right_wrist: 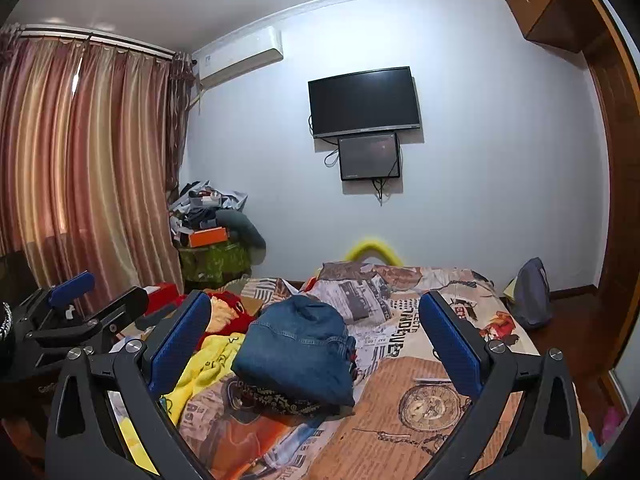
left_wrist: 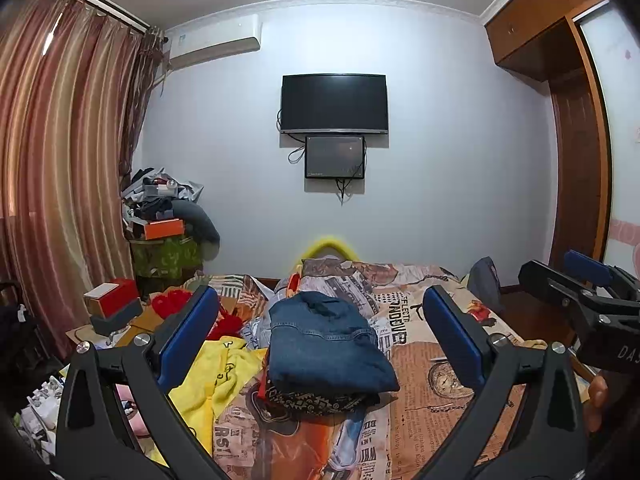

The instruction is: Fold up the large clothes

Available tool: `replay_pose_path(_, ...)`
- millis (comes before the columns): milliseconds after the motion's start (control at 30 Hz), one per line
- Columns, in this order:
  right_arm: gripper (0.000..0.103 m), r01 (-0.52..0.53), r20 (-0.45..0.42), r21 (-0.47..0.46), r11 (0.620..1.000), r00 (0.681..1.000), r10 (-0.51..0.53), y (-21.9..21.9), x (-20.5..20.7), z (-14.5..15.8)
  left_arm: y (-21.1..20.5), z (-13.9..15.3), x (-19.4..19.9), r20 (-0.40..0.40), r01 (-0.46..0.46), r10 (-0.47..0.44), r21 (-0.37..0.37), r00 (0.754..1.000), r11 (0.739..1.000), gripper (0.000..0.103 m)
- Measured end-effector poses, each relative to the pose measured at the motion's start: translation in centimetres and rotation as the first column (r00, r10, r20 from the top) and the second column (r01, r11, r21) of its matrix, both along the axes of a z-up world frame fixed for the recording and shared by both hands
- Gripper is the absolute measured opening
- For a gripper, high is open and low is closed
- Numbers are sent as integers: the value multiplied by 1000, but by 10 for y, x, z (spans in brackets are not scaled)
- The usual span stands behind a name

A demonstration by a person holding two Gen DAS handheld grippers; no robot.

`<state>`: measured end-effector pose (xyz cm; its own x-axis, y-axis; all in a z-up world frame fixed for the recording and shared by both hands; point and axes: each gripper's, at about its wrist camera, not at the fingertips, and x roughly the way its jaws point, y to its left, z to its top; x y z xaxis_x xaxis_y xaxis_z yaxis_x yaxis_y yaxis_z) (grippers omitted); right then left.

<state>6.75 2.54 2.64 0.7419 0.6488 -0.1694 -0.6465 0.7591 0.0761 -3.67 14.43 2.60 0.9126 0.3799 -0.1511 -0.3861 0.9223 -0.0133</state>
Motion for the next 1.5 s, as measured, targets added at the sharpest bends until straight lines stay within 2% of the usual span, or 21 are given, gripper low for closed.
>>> replay_pose_path(1500, 103, 16, -30, -29, 999, 999, -17, 2, 2, 2, 2, -13, 13, -44, 33, -33, -22, 998, 999, 103)
